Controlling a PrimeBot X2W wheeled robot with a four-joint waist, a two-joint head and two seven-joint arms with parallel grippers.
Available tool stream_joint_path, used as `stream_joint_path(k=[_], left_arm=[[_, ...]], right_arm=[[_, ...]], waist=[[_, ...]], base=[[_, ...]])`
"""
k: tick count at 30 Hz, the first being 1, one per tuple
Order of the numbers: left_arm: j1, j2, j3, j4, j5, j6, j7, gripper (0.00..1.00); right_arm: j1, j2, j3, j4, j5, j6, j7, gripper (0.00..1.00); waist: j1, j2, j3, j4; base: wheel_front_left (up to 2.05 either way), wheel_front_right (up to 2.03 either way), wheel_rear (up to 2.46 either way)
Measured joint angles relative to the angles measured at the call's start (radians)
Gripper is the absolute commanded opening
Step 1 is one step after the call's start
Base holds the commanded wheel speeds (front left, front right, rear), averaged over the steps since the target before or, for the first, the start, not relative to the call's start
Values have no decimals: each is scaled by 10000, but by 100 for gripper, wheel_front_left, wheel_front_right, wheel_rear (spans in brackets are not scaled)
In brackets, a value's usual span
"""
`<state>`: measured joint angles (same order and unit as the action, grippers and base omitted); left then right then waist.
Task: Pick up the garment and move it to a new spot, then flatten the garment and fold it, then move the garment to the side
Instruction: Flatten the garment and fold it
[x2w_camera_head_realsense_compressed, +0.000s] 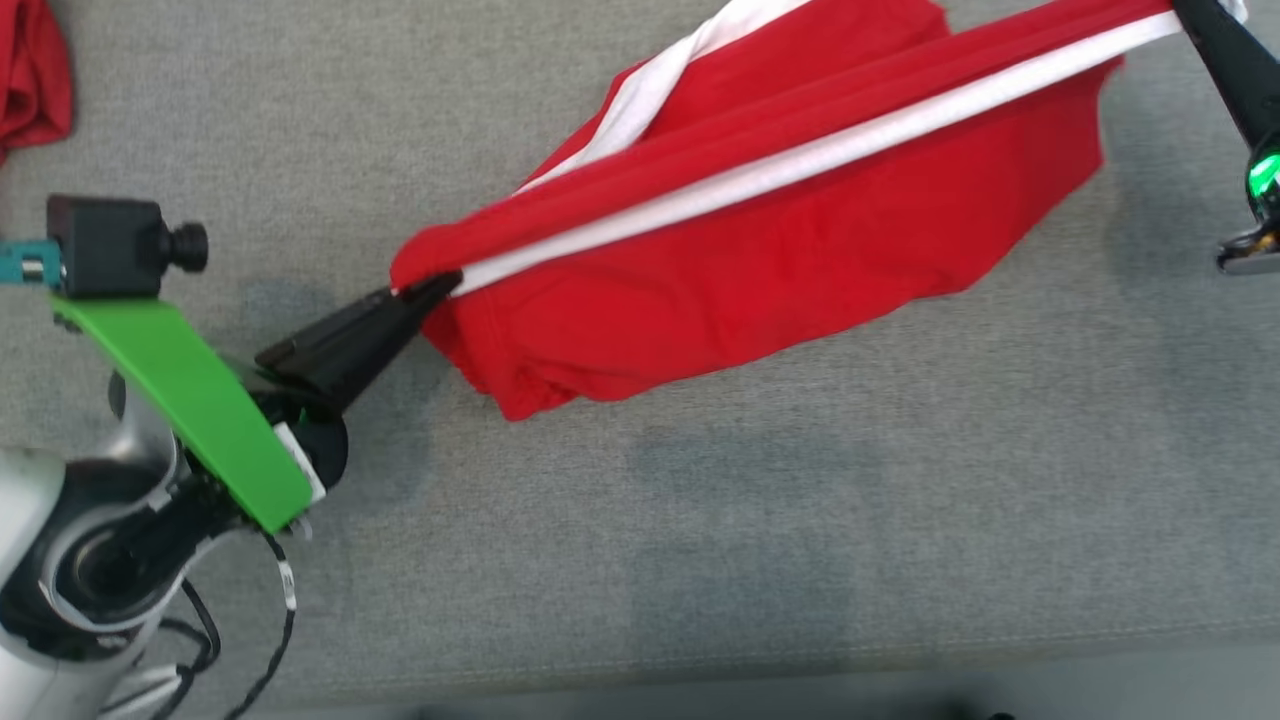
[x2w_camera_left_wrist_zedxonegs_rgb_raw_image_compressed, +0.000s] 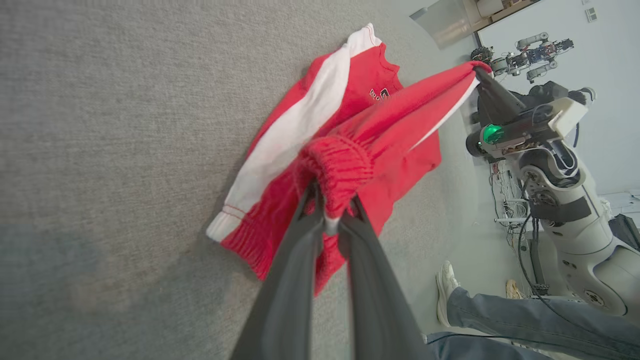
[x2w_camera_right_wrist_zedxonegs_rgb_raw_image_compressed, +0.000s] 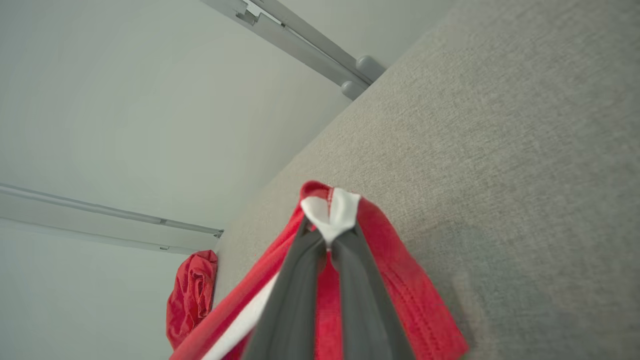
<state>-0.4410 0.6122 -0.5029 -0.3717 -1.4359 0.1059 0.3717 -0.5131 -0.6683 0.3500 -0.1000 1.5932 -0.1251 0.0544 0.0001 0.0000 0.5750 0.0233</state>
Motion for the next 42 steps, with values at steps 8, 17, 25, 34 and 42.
stream_joint_path(k=[8,17,25,34,42], left_arm=[[-1319,-462,-182,993,155,10,405,0],[-1646,-970,-514,1835,150,100,639,0],[-1808,-1325,-802,2213,142,102,823,0],[-1893,-1392,-863,2648,148,104,951,0],[-2017,-1488,-963,2863,150,117,1030,28]], right_arm=[[-1726,360,763,1611,-1011,12,261,0],[-3499,1070,1647,2621,-2010,-6,798,0],[-4003,1409,2006,3816,-2439,-12,1290,0],[-4465,1979,2502,4847,-2786,-12,1942,13],[-4680,2280,2663,5402,-3020,-12,2213,97]], waist=[[1,0,806,721],[1,0,1093,1320],[0,0,761,1545],[0,-1,461,1591],[0,-1,281,1459]], base=[[0,0,0],[0,0,0],[0,0,0],[0,0,0],[0,0,0]])
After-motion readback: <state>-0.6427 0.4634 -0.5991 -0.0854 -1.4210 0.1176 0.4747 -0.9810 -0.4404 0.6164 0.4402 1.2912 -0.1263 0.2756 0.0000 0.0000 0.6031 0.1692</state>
